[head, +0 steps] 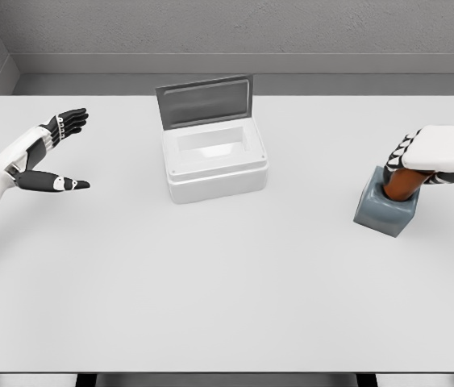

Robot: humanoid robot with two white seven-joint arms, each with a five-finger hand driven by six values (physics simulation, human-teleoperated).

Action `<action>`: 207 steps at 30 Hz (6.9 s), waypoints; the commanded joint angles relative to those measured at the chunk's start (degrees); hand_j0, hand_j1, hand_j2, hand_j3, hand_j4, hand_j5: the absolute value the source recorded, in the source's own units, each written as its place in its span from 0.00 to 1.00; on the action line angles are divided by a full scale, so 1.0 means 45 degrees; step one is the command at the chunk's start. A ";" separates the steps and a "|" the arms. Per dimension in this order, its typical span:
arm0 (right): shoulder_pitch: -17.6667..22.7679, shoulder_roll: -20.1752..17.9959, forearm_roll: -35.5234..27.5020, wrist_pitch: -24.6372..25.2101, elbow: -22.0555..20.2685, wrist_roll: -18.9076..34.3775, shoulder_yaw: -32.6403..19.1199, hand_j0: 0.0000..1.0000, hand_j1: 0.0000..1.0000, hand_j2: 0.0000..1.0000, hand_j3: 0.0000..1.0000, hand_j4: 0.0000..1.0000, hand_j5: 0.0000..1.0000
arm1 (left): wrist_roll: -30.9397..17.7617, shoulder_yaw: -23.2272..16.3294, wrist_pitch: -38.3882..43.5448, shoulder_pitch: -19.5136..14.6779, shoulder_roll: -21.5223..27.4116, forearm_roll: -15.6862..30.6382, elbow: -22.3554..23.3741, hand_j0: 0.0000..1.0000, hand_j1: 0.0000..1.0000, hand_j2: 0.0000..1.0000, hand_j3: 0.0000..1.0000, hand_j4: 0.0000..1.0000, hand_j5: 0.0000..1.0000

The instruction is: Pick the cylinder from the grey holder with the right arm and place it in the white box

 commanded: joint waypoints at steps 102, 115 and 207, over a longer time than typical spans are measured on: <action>-0.3008 0.8530 0.1482 -0.0026 0.5437 0.0014 -0.0351 0.27 0.27 0.27 0.27 0.27 0.27 | -0.0033 0.0056 0.0005 0.0078 -0.0526 -0.0587 0.0014 1.00 1.00 1.00 1.00 1.00 1.00; -0.3008 0.8803 0.2361 -0.0026 0.5301 0.0014 -0.0371 1.00 1.00 1.00 1.00 1.00 1.00 | -0.0033 0.0056 0.0005 0.0098 -0.0507 -0.0626 0.0014 1.00 1.00 1.00 1.00 1.00 1.00; 0.2500 0.3256 0.2244 -0.0026 0.1902 0.0014 -0.6269 1.00 1.00 1.00 1.00 1.00 1.00 | -0.6014 0.2498 0.2802 -0.3164 -0.5253 0.0351 0.4097 1.00 1.00 1.00 1.00 1.00 1.00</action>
